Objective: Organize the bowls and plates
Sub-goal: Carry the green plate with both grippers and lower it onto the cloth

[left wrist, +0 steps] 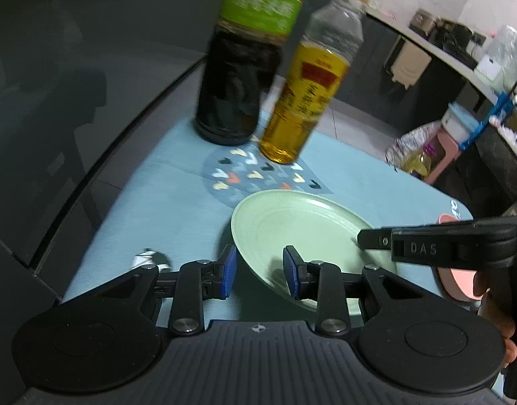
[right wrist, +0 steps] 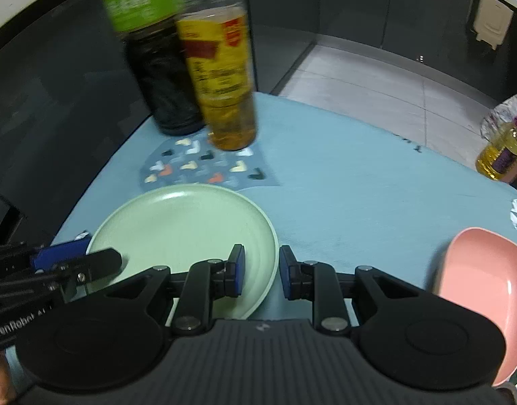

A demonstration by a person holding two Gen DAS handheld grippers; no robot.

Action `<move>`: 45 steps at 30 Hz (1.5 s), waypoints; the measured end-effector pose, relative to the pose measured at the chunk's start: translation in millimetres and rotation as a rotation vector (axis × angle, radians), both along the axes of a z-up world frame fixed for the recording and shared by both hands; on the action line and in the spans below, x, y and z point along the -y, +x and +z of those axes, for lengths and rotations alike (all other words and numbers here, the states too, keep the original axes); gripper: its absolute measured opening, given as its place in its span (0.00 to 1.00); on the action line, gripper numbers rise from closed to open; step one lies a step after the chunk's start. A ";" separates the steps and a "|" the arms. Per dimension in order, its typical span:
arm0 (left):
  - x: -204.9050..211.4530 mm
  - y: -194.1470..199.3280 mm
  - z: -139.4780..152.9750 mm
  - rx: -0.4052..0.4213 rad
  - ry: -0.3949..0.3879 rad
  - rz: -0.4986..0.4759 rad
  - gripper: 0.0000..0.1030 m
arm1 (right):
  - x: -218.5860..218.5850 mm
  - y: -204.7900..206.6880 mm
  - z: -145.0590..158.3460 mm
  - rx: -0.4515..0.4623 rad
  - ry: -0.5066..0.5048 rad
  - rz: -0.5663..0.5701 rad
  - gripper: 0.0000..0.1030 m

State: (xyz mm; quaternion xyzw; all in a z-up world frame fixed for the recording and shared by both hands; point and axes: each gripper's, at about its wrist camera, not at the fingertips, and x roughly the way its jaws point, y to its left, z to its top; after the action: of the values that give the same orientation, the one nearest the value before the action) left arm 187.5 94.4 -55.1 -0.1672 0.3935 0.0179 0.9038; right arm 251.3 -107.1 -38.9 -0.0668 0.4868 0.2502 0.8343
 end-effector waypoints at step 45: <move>-60.6 -56.2 -29.8 -0.041 -0.056 0.098 0.28 | -57.4 -61.3 -17.4 -0.047 0.002 0.074 0.08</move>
State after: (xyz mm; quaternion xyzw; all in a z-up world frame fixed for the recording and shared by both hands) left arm 131.4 154.9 -84.9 -0.2112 0.4037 0.0544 0.8885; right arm 190.0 -49.6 -56.4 -0.0779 0.5031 0.2831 0.8128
